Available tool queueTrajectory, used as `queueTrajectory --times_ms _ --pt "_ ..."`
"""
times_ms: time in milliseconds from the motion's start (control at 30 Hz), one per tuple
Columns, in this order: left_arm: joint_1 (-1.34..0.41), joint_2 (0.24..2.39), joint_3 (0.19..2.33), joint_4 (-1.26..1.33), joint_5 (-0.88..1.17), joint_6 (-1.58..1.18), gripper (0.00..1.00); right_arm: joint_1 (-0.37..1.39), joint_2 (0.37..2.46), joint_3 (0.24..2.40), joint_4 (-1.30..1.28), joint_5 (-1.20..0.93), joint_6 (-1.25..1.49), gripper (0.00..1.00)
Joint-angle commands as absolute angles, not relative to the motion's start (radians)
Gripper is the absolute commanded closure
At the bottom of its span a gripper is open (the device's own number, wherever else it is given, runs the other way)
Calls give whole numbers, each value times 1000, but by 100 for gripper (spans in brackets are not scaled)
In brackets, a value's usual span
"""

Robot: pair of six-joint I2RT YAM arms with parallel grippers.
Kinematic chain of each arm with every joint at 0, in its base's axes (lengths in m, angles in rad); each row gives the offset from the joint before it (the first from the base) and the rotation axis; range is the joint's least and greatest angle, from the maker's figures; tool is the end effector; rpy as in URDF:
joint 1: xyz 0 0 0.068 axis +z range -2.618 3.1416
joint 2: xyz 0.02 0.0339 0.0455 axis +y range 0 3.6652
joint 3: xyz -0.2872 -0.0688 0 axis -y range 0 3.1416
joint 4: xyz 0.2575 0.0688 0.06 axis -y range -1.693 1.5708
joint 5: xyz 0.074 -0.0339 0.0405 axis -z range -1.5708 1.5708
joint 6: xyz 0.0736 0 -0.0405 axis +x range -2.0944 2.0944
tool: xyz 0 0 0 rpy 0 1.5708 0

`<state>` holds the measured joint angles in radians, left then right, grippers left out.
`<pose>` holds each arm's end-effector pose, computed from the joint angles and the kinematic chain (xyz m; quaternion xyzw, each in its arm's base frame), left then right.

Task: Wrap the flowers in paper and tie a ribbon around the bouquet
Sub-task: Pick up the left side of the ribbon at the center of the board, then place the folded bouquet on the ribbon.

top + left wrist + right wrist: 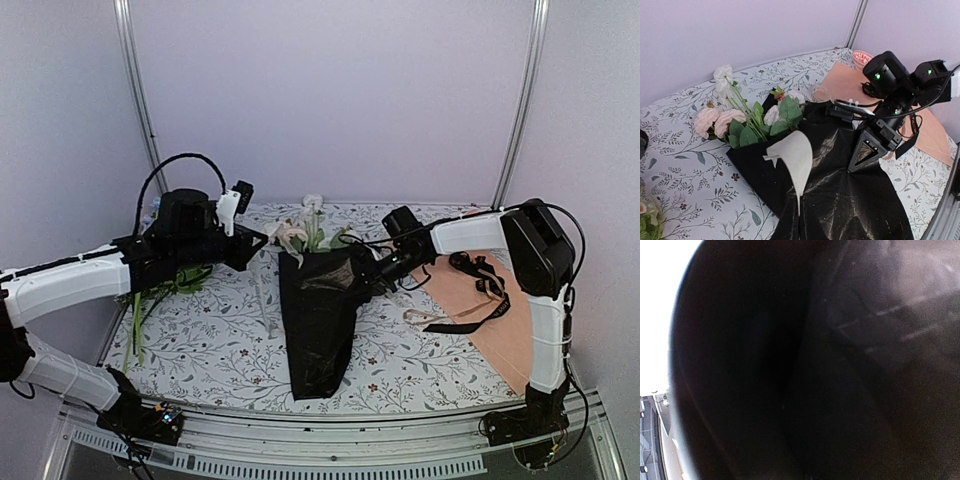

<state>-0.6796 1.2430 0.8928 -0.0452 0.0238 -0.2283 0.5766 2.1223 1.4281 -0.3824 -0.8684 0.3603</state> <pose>0.2526 -0.2064 0.2966 0.1926 0.8096 -0.2520 0.4939 0.3587 0.3003 0.1325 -0.1972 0.8634 0.4641 0.0138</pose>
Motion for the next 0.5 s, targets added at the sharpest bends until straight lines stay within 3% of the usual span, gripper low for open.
queueTrajectory --times_ms 0,467 --pt "-669 1312 902 27 99 -228 100 575 2156 1473 -358 -863 349 100" --pt "-646 1531 1031 75 262 -232 100 563 2256 1552 -283 -866 454 100"
